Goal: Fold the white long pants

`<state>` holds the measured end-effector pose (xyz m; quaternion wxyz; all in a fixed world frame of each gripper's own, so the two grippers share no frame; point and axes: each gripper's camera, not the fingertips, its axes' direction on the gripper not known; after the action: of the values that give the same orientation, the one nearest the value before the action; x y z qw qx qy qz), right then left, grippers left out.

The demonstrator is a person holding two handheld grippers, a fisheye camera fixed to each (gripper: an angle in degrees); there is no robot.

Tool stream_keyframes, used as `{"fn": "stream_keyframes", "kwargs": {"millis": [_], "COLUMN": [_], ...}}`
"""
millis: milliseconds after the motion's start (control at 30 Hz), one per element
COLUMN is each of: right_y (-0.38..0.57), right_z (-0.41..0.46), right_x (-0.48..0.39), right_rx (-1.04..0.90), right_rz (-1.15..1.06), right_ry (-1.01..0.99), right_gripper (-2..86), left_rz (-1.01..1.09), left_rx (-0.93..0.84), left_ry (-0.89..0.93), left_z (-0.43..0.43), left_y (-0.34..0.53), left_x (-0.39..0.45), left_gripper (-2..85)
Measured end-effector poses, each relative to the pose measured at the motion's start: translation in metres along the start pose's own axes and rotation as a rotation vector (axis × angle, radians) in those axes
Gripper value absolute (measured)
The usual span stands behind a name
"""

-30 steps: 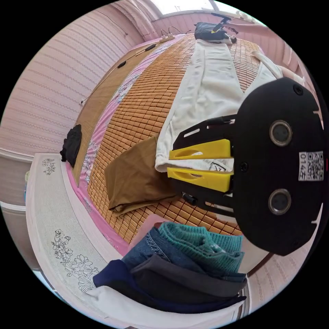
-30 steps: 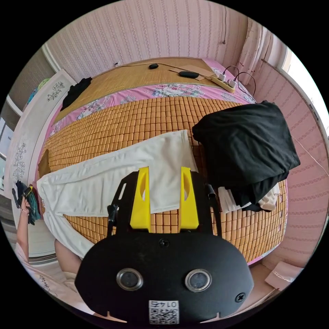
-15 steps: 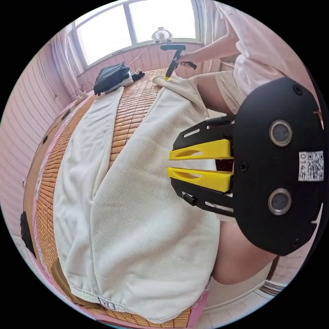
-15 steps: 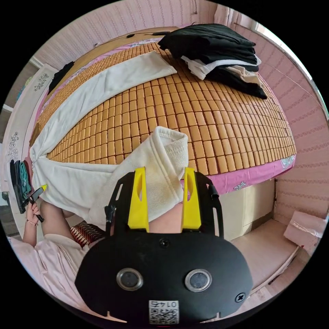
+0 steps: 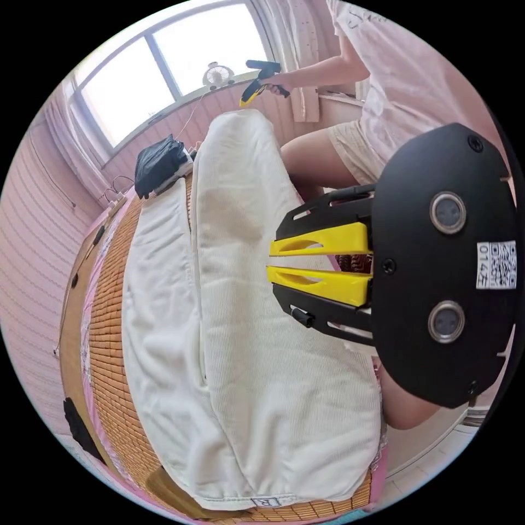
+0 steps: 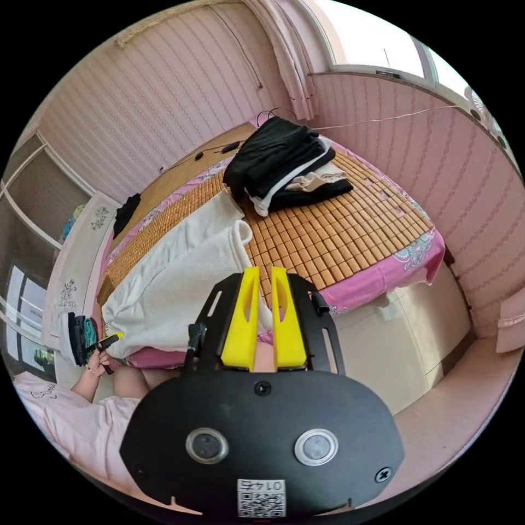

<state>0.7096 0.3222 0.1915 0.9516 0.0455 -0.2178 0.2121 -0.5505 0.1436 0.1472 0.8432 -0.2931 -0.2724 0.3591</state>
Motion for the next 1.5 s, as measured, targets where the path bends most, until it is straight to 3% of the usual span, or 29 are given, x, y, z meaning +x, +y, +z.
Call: {"fn": "stream_keyframes", "kwargs": {"millis": [167, 467, 600, 767, 1067, 1167, 1267, 1333, 1433, 1500], "right_y": [0.017, -0.02, -0.06, -0.081, -0.081, -0.089, -0.101, -0.114, -0.138, -0.15], "right_z": [0.02, 0.138, 0.188, 0.255, 0.298, 0.308, 0.308, 0.308, 0.312, 0.318], "right_x": [0.025, -0.043, -0.078, -0.11, -0.136, -0.149, -0.167, -0.185, -0.208, -0.219], "right_rx": [0.014, -0.158, -0.211, -0.308, -0.318, -0.37, -0.321, -0.249, -0.243, -0.27], "right_rz": [0.087, -0.114, -0.218, -0.328, -0.445, -0.447, -0.466, -0.478, -0.48, -0.509], "right_ry": [0.004, 0.114, 0.096, 0.279, 0.377, 0.419, 0.421, 0.405, 0.495, 0.431], "right_gripper": [7.1, 8.2, 1.8, -0.5, -0.3, -0.4, -0.6, -0.8, -0.9, -0.9], "left_rz": [0.157, 0.207, 0.222, 0.211, 0.213, 0.168, 0.058, -0.015, -0.139, -0.211], "left_rx": [-0.039, -0.163, -0.181, -0.228, -0.094, -0.087, 0.043, 0.16, 0.206, 0.22], "left_ry": [-0.107, -0.168, -0.242, -0.307, -0.255, -0.194, -0.149, -0.17, -0.271, -0.365], "left_z": [0.011, 0.068, 0.087, 0.115, 0.109, 0.102, 0.071, 0.032, -0.017, -0.045], "left_y": [-0.031, -0.08, -0.095, -0.099, -0.081, -0.079, -0.068, -0.055, -0.038, -0.027], "left_x": [0.032, 0.053, 0.058, 0.05, 0.042, 0.032, 0.014, -0.009, -0.06, -0.096], "left_gripper": [4.5, 4.8, 3.8, 1.6, 0.3, -0.3, -0.4, 0.2, 1.7, 3.4]}}
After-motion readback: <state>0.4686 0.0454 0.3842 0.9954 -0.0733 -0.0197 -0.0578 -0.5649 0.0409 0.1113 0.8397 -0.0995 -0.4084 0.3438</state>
